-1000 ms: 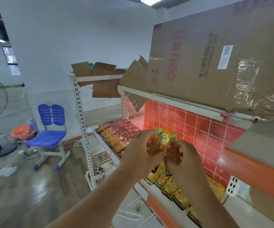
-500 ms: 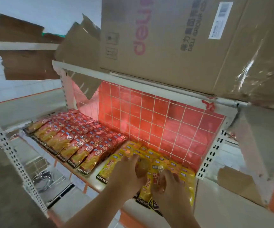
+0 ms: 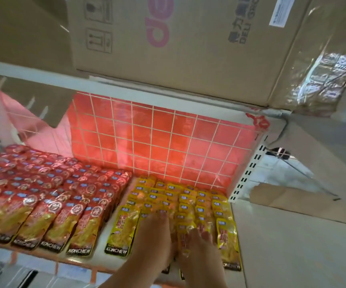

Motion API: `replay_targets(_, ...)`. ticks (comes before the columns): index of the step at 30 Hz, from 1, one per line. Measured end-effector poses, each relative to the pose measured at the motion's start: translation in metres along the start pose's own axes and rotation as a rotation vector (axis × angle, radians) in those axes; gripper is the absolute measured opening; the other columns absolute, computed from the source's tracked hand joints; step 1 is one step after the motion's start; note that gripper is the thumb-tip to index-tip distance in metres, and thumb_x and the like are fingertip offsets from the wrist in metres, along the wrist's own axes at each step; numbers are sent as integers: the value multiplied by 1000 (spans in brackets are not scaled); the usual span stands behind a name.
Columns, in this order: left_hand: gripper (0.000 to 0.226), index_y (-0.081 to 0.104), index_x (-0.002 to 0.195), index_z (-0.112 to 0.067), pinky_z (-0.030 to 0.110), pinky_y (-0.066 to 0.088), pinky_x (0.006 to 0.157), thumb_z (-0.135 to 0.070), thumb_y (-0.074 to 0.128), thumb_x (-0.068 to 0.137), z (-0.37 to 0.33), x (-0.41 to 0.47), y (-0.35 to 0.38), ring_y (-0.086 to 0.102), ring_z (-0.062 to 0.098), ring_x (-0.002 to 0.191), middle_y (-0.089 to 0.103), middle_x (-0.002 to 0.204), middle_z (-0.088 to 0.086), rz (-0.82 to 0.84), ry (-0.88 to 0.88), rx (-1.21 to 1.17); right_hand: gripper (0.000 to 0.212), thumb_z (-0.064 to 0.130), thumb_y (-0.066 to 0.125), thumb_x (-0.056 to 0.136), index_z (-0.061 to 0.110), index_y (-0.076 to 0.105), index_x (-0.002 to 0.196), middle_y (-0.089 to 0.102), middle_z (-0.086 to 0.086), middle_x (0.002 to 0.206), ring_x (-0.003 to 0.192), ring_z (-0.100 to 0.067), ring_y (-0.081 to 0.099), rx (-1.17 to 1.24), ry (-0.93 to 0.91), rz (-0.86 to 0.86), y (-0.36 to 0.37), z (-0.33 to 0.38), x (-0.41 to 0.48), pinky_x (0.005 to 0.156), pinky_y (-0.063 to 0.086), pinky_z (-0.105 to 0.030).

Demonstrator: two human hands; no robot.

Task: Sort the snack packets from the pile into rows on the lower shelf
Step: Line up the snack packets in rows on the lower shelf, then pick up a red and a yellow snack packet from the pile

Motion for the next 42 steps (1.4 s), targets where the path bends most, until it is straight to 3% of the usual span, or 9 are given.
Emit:
replay_targets(3,41,43,145,-23,32,49,96,-18,43,104,2,-1,-1,57,20,120,57,133,2,-35,58,28,54,49,59,82,29,45,130,45,-3,137,121,-29,54,-14,28,-22,5,1,-2,95,50,-36)
replay_targets(7,48,39,146,-24,33,50,87,-18,52,100,11,3,1,58,21,116,57,129,2,16,93,68,53,52,62,86,28,50,132,42,-4,143,117,-29,59,-39,20,-85,8,2,-5,88,52,-36)
replay_targets(11,61,38,138,-29,32,48,80,-43,72,89,17,-1,4,57,17,110,56,123,-3,55,152,60,44,45,63,91,23,55,128,48,-3,132,113,-28,60,-24,8,-128,6,4,-1,86,52,-35)
replay_targets(14,64,40,134,-31,34,45,76,-65,67,86,17,0,2,58,17,107,58,119,-6,10,186,62,37,36,65,90,20,58,122,49,-4,128,109,-28,63,-37,21,-143,5,6,2,81,53,-35)
replay_targets(18,66,42,131,-32,34,41,67,-72,64,83,19,5,1,61,17,98,61,110,-6,-39,204,104,31,33,67,90,19,60,117,48,-4,129,106,-26,63,-52,23,-139,6,7,4,79,53,-33)
replay_targets(25,70,44,127,-34,33,47,69,-83,57,79,22,8,0,62,16,94,63,104,-10,-56,202,117,36,35,68,88,24,58,121,49,-2,129,110,-27,61,-65,-60,-184,5,6,2,82,54,-34)
replay_targets(31,64,52,133,-34,34,54,65,-69,66,81,1,12,-41,65,17,83,63,87,-8,-179,365,17,36,38,77,84,23,63,114,54,1,122,100,-24,63,19,-130,-276,-40,22,11,77,50,-31)
replay_targets(37,48,60,131,-29,37,52,77,-51,65,89,-42,13,-125,64,22,96,66,103,-4,-252,557,-228,35,26,74,80,21,66,114,57,1,118,104,-24,61,101,-249,-409,-136,61,0,84,49,-34)
replay_targets(42,45,65,128,-29,32,48,86,-41,68,85,-89,6,-207,62,11,102,65,105,-9,-357,705,-458,32,21,75,83,18,67,114,59,2,118,109,-19,58,166,-348,-623,-240,85,-39,89,43,-28)
Point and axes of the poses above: each hand's wrist, its own x-axis towards the middle knuckle, its own y-axis out of the palm, z = x × y, the point moved 7 cm from there along x, towards the middle knuckle
